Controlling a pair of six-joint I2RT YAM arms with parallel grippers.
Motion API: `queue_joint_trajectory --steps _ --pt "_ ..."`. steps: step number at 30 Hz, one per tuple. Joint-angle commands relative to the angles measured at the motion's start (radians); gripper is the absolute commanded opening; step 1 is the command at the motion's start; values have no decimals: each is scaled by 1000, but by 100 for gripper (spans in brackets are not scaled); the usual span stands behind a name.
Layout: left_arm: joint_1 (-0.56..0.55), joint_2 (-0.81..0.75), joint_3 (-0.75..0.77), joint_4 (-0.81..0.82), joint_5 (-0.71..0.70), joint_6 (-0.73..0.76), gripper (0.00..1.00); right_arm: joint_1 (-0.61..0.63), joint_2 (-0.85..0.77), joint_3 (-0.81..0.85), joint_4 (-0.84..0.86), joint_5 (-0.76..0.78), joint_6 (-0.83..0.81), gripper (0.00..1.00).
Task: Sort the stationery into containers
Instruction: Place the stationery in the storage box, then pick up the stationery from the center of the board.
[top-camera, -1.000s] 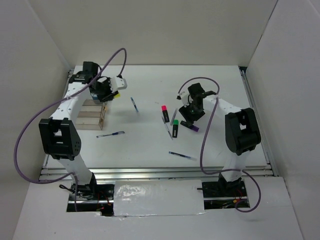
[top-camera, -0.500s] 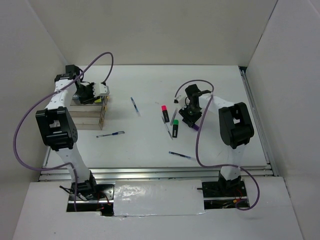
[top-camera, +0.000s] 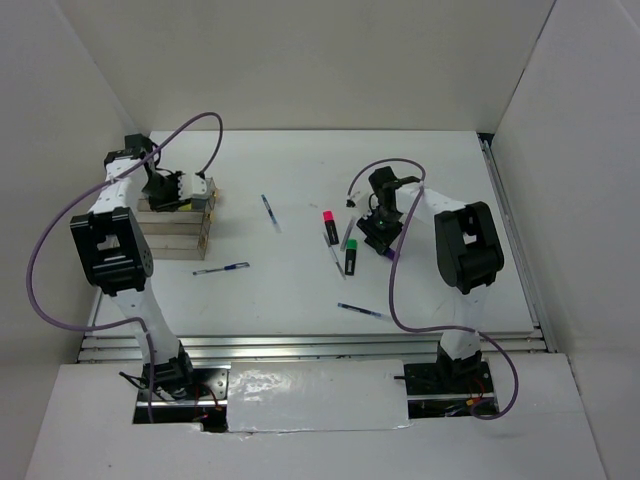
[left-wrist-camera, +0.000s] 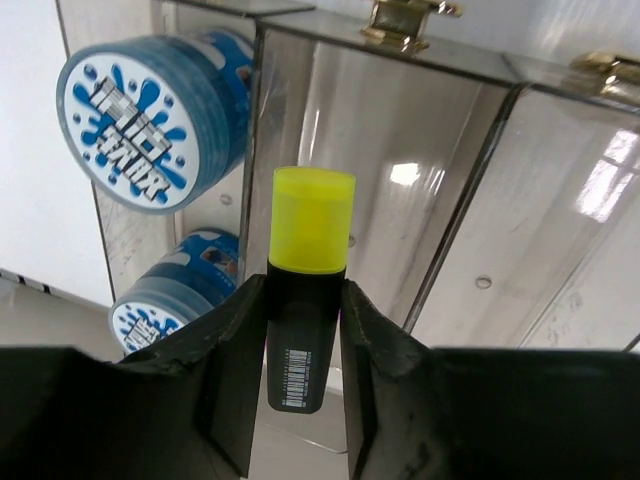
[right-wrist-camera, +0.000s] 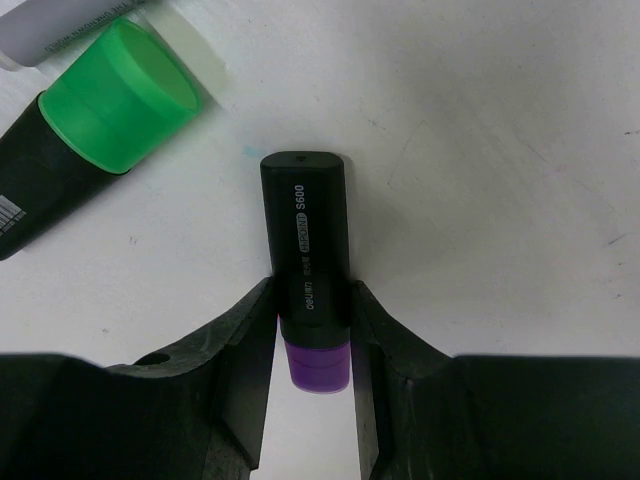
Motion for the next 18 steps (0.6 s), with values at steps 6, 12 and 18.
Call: queue_joint_trajectory --steps 6,12,18 --pt "21 5 32 35 26 -8 66 7 -33 29 -40 6 -8 2" --pt "27 -27 78 -2 60 -27 77 15 -79 86 -98 6 -5 1" --pt "64 -116 132 33 227 -174 77 104 -168 206 -155 -43 43 0"
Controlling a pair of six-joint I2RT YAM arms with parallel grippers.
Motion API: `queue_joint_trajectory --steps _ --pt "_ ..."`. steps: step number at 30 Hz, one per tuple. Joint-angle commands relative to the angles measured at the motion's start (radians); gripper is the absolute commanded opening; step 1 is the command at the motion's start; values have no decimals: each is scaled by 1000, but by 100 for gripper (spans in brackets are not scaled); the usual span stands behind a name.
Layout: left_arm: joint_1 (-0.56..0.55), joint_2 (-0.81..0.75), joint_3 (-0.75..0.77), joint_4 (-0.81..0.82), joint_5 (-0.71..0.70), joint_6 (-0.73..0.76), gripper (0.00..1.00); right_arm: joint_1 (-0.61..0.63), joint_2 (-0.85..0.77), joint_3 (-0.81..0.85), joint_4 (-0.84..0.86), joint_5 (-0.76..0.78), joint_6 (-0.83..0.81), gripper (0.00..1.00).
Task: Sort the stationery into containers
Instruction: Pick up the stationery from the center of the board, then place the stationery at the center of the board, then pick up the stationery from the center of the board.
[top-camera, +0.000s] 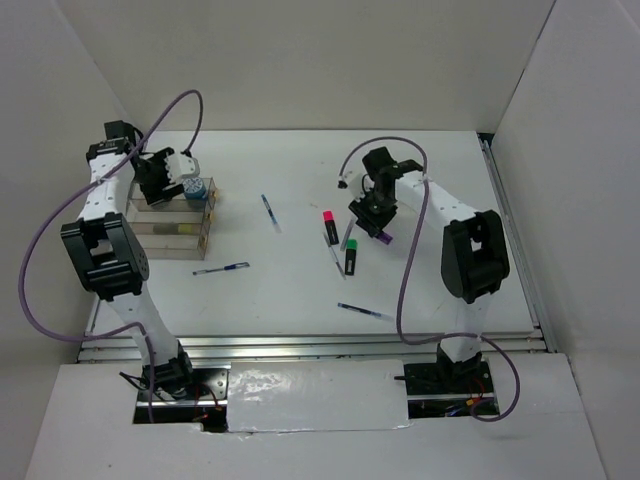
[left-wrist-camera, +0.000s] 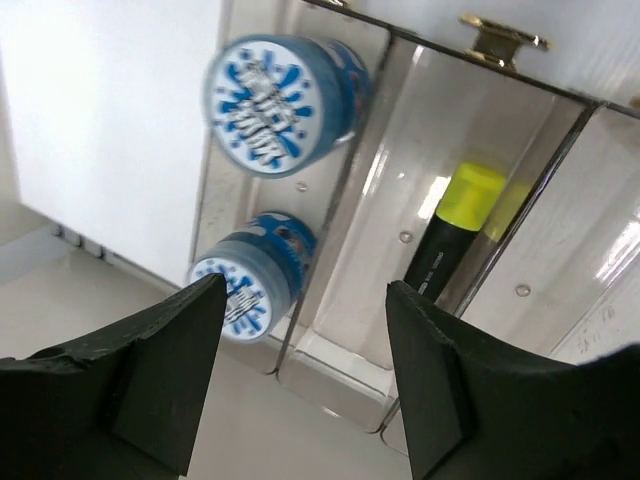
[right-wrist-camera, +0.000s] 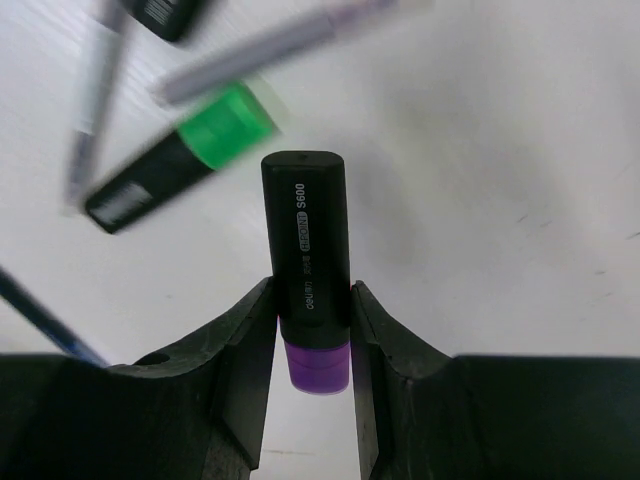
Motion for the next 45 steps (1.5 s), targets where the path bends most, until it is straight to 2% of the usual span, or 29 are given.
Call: queue_joint_trajectory --steps 1,7,8,9,10,14,17,21,22,23,24,26,27,31,32,37,38,39,45 --pt "32 -113 45 27 162 -127 77 104 -110 105 -54 -43 33 0" --pt "70 -244 -55 150 262 -435 82 343 7 246 -67 -43 102 1" --pt "87 -277 -70 171 275 -470 88 398 53 286 -64 -36 110 1" --pt "93 -293 -87 174 285 -504 98 421 79 301 -62 -31 116 1" --pt "98 -308 -107 171 306 -553 99 446 102 317 -57 -23 124 1" --pt "118 -377 -159 64 400 -558 99 546 217 361 -34 24 130 3" --pt "118 -429 -236 -19 461 -485 99 589 269 358 -21 40 126 6" --pt "115 -511 -403 1 503 -413 99 607 311 355 -11 38 139 20" --pt "106 -534 -426 10 509 -399 99 610 314 349 -11 38 142 32" --pt "98 -541 -454 10 509 -386 99 610 314 345 -7 40 151 39" --pt "78 -551 -462 7 504 -374 99 609 312 341 -2 40 158 52" --pt "57 -569 -483 13 501 -380 99 601 291 335 -2 37 181 65" --pt "46 -574 -491 20 506 -398 99 596 277 332 4 35 187 68" --pt "-17 -646 -580 133 523 -486 99 532 133 314 2 -49 253 70" --pt "-34 -660 -619 154 504 -516 99 485 105 311 -1 -71 270 70" --pt "-245 -724 -725 288 366 -656 98 288 -75 201 10 -157 375 70" --pt "-276 -723 -748 321 342 -712 96 223 -99 168 30 -173 392 70" --pt "-367 -721 -759 343 284 -748 96 192 -146 101 41 -183 423 69" --pt "-644 -645 -828 463 64 -955 88 35 -258 -123 90 -192 472 66"
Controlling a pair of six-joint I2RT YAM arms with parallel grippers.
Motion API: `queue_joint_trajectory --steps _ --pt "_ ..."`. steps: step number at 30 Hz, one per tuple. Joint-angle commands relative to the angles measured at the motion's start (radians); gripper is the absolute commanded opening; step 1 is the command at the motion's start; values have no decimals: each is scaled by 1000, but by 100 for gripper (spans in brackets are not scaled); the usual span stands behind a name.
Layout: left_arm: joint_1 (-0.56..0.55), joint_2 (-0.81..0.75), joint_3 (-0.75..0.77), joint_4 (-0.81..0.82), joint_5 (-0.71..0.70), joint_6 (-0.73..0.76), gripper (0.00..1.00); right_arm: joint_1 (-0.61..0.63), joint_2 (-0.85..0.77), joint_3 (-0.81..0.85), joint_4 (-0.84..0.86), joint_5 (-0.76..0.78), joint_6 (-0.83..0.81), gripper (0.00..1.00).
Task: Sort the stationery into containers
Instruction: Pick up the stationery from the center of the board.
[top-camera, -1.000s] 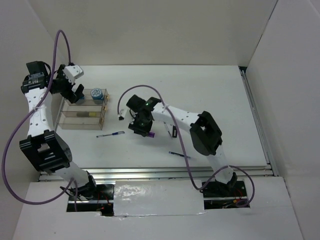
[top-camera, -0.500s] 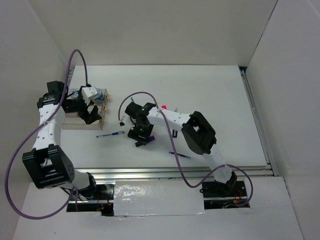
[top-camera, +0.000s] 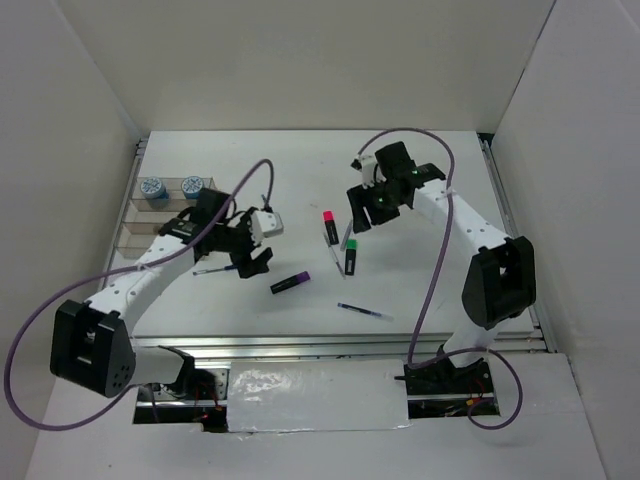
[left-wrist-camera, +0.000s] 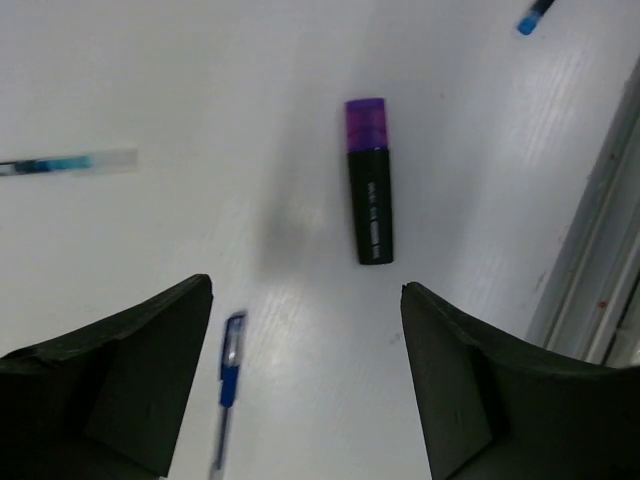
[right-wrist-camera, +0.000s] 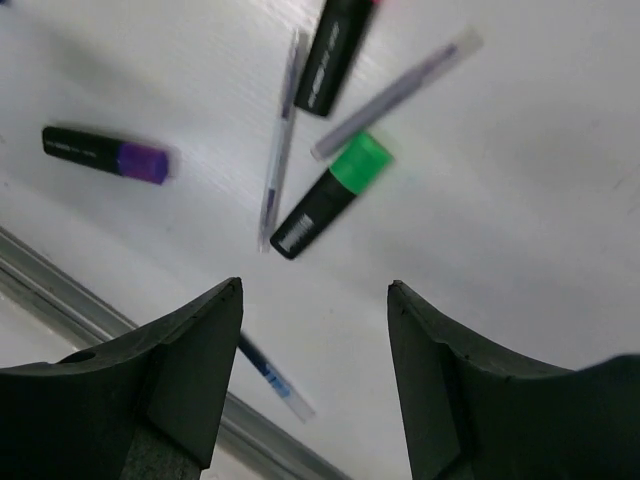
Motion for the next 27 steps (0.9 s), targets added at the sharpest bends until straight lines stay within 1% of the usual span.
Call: queue_joint_trajectory --steps 1,2,3,5,10,13,15,16,18,19,20,22,24,27 --pt "-113 87 3 94 -166 -164 87 -24 -27 -116 21 -60 53 66" --pt "-136 115 16 89 -183 -194 84 -34 -35 -132 21 -69 54 65" --pt "-183 165 23 82 -203 -211 83 -60 -50 -156 28 -81 56 65" --pt "-243 207 43 85 -239 -257 81 -79 -64 -181 41 -75 62 64" --pt "-346 348 71 143 -316 -334 79 -165 -104 -262 56 -83 82 64" --pt "-356 394 95 154 -316 -339 79 -197 -113 -279 48 -106 79 64" --pt "-360 439 112 157 -309 -340 76 -219 -122 -291 44 -112 73 64" --pt "-360 454 132 143 -307 -336 70 -229 -125 -291 42 -115 70 63" --pt "-357 503 161 128 -307 -331 62 -236 -127 -295 36 -123 61 63" --pt "-356 515 167 122 -306 -320 52 -239 -127 -295 33 -126 58 62" --pt "-351 531 169 117 -318 -322 49 -242 -125 -293 29 -127 56 62" --pt "-336 532 165 119 -316 -317 43 -242 -125 -292 30 -126 50 62" --pt "-307 525 152 114 -325 -304 40 -234 -130 -299 39 -120 35 61" --pt "-259 487 128 96 -321 -252 33 -196 -142 -307 53 -106 -17 61"
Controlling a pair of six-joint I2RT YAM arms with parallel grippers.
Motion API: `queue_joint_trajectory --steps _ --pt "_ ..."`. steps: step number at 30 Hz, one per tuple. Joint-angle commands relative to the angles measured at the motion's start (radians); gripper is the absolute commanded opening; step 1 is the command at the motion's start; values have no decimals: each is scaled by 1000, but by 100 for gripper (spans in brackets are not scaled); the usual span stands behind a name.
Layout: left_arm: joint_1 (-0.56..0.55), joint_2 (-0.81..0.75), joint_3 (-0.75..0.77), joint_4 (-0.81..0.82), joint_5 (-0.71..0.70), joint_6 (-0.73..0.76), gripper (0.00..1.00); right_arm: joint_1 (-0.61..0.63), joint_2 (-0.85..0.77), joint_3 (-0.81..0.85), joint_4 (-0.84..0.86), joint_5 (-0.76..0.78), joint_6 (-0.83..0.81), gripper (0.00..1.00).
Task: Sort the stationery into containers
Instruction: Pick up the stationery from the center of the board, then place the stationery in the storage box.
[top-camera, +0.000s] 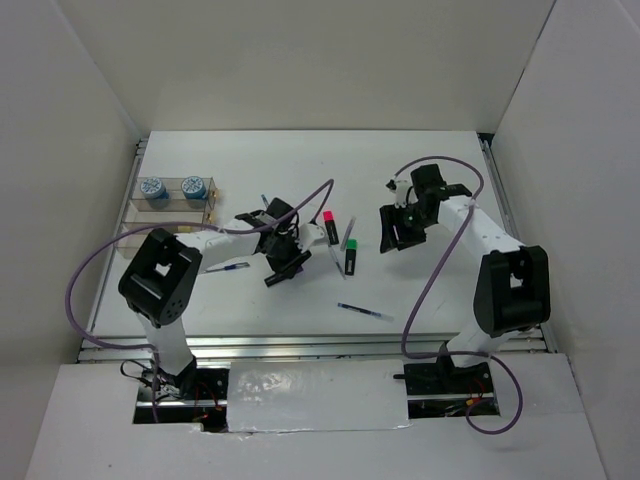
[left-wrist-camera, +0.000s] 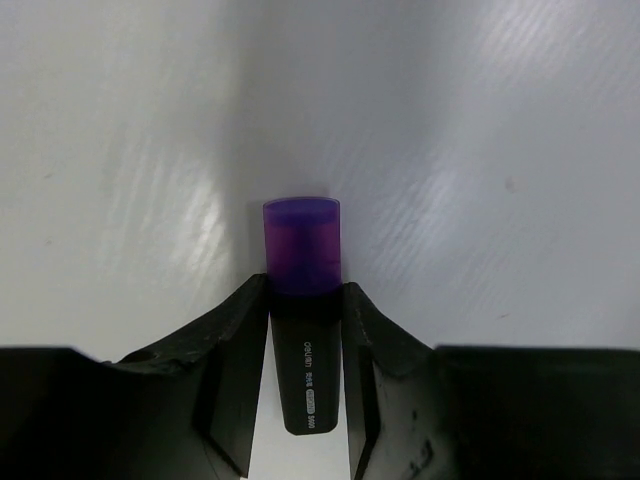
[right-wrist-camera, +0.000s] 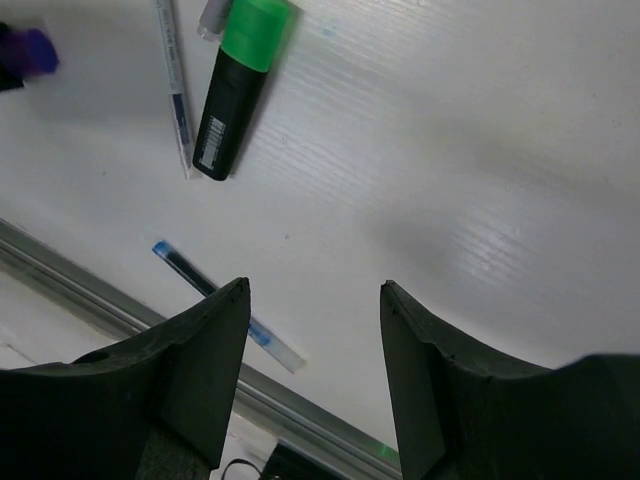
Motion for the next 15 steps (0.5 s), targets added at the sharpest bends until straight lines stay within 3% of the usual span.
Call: queue_joint_trajectory --steps 1,4,8,11,14,15 --pt "66 -38 -28 -41 -3 75 27 51 -58 -14 40 6 -99 61" --pt "160 -117 -14 -118 107 171 17 112 -69 -9 57 84 -181 59" --pt "279 -258 43 -185 163 250 7 164 -8 89 32 138 -162 54" --pt "407 -270 194 -342 256 439 5 193 38 164 34 144 -117 54" --pt "552 -194 378 -625 335 870 4 226 95 234 42 148 -46 54" --pt "575 -157 435 -687 323 920 4 230 113 251 37 144 -25 54"
